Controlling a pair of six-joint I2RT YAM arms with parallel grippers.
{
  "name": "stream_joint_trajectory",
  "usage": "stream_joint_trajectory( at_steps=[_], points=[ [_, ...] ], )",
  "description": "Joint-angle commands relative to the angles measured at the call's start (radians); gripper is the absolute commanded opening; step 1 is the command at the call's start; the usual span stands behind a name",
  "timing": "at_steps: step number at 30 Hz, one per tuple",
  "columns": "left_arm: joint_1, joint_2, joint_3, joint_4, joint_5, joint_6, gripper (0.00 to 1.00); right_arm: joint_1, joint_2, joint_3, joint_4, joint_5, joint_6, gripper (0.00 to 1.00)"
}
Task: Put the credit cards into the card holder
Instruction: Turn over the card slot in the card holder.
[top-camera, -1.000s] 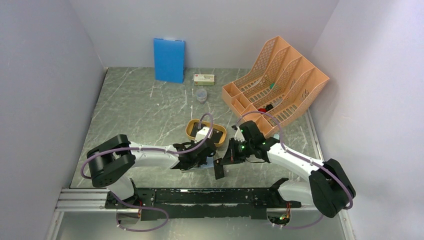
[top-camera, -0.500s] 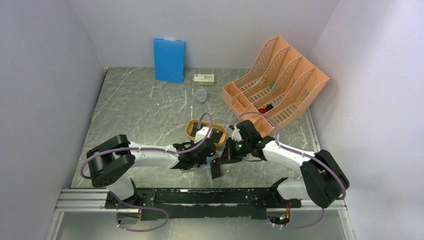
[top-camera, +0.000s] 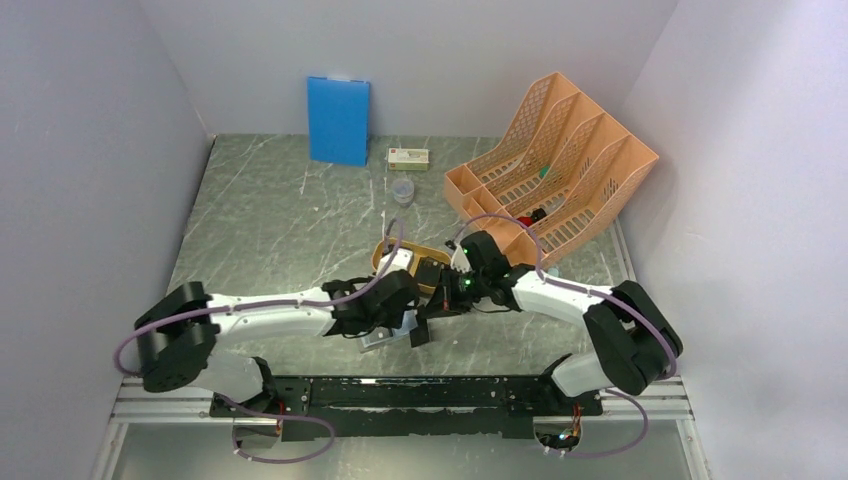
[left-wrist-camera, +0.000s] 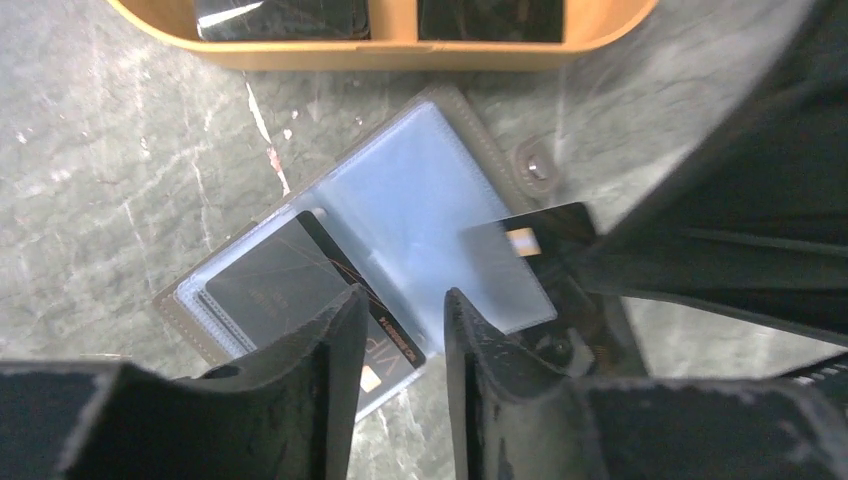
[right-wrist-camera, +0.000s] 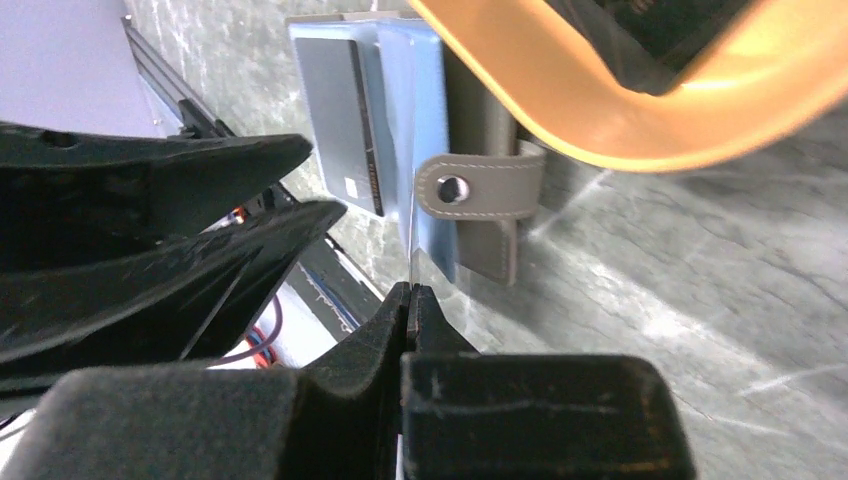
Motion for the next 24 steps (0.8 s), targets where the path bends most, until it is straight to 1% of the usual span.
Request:
stream_joint_trajectory(
  at_steps=[1, 7, 15, 19, 24],
  points=[
    [0.000, -0.111, 0.040, -0.067, 0.012, -0.006, 0.42, 0.032, 0.021, 0.051, 0.029, -0.001, 0.002, 0.00],
    [0.000, -0.224, 0.005, -0.135, -0.053, -0.074, 0.46, 0.086, 0.063, 0.114, 0.026, 0.020, -0.005, 0.00],
    [0.011, -0.342, -0.153, -0.097, -0.088, -0.180, 0.49, 0.162, 0.206, 0.215, 0.016, 0.048, -0.012, 0.00],
    [0.032, -0.339, -0.203, -0.042, -0.076, -0.187, 0.49, 0.178, 0.244, 0.237, 0.011, 0.063, -0.013, 0.00],
    [0.076, -0.256, -0.220, 0.007, -0.058, -0.192, 0.48, 0.197, 0.263, 0.268, -0.020, 0.070, -0.036, 0.00]
  ],
)
